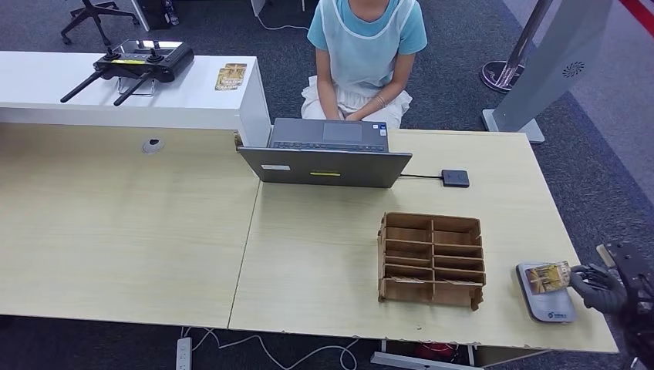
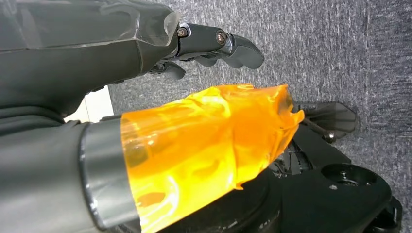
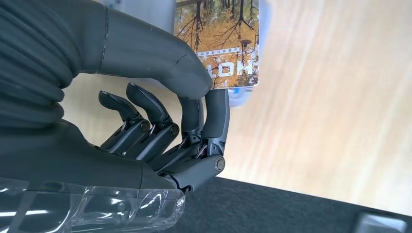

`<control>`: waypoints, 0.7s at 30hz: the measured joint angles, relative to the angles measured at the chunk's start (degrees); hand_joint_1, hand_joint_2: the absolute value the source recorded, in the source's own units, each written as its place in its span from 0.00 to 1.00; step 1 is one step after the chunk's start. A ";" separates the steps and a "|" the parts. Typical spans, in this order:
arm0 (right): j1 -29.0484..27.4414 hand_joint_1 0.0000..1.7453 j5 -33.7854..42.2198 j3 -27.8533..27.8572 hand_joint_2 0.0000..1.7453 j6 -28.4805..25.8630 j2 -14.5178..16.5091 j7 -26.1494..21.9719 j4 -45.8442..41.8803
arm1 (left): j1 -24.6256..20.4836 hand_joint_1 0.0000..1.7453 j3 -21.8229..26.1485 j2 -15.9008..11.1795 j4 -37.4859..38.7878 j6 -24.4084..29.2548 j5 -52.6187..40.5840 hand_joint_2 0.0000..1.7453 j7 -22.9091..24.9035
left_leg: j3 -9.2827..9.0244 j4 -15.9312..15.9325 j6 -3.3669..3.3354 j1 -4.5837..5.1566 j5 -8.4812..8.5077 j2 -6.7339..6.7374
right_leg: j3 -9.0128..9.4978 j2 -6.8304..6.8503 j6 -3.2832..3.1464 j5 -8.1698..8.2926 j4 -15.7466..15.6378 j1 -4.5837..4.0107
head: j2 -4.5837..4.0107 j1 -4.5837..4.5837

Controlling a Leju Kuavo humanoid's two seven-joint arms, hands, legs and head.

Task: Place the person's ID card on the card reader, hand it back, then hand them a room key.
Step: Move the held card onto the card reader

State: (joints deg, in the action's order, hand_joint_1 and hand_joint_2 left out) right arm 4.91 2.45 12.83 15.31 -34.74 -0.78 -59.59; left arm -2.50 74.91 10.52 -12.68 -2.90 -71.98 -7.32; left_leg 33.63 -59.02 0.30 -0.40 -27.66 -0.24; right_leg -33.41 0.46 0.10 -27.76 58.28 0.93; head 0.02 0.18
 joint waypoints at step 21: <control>17.89 1.00 -19.80 -8.41 1.00 -14.31 6.98 -1.48 -11.37 | -0.66 0.00 0.36 0.33 0.00 -0.03 -0.21 0.00 -0.29 | -0.04 0.01 0.01 -0.01 0.09 0.01 | 0.01 -0.02 0.01 0.05 0.04 -0.01 | 0.00 -0.01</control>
State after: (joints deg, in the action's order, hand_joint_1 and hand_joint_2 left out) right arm 22.80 -17.35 4.42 1.00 -27.76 -2.26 -70.96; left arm -3.15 75.28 10.85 -12.68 -2.93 -72.19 -7.61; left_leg 33.59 -59.01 0.31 -0.41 -27.58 -0.23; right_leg -33.39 0.45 0.11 -27.71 58.32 0.92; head 0.02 0.16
